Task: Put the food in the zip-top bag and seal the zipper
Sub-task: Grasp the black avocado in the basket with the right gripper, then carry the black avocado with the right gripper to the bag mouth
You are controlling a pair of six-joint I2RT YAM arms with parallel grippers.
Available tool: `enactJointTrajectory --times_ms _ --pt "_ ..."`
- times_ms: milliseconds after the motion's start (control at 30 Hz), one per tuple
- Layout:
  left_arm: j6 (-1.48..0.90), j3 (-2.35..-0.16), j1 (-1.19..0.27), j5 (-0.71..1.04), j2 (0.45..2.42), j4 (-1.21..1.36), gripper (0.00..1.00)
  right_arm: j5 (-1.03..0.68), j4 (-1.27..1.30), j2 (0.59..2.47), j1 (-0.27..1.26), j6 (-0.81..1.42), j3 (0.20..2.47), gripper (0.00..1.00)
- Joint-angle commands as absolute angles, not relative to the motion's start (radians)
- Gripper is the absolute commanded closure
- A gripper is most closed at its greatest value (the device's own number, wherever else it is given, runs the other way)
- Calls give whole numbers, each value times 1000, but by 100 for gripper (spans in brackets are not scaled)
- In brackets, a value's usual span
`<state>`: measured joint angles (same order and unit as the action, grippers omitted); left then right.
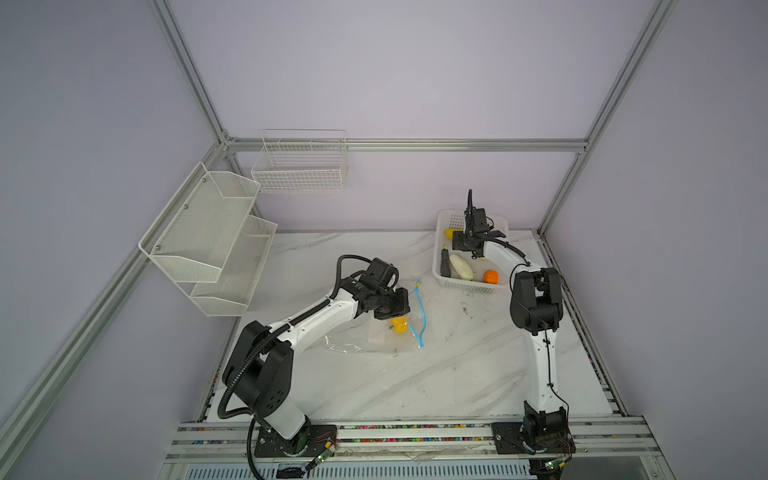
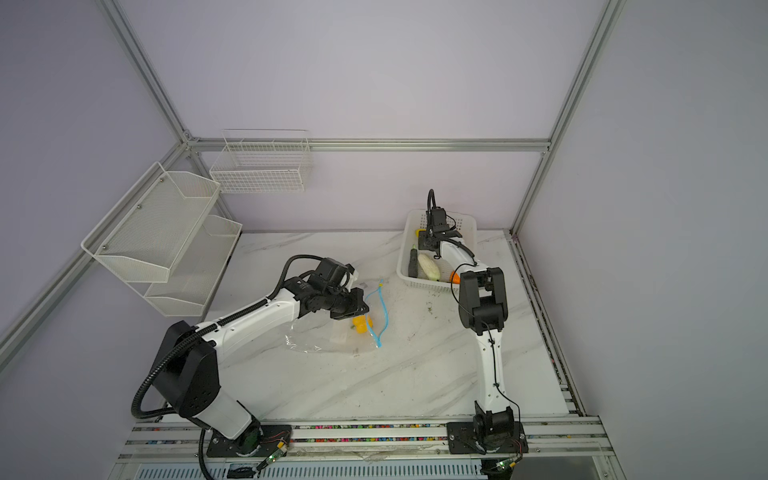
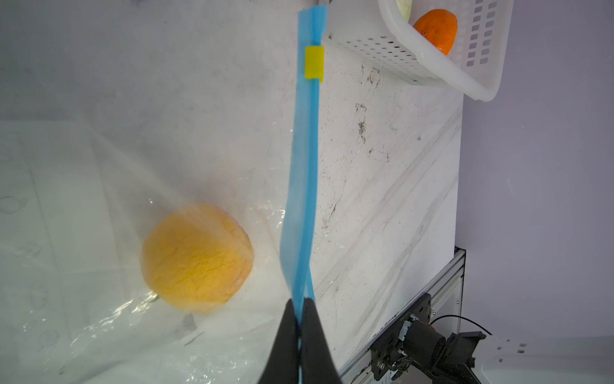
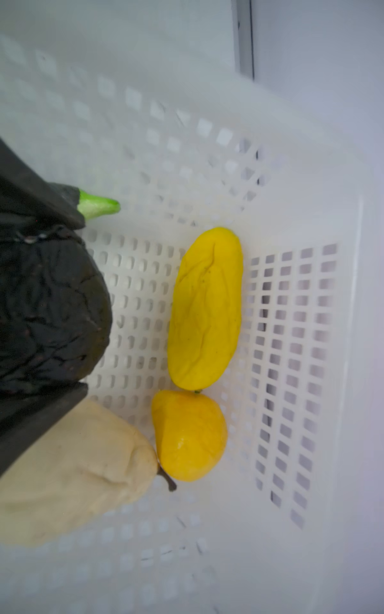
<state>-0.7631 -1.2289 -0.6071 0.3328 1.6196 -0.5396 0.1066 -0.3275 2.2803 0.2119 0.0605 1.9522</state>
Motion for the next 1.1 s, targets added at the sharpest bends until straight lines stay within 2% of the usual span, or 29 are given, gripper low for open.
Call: enactJointTrajectory --times_ms 0,367,667,1067 --pt "-742 -1258 -599 339 1613 -511 100 60 -294 2150 206 101 1880 33" --pt "-745 -1279 -599 345 1618 -505 100 -170 -169 1813 214 213 1490 35" --pt "-753 -1286 -597 348 1620 -497 100 -367 -102 1556 308 319 1215 35" --pt "-758 -1300 -598 335 1590 -503 100 -535 -23 1418 429 442 985 35"
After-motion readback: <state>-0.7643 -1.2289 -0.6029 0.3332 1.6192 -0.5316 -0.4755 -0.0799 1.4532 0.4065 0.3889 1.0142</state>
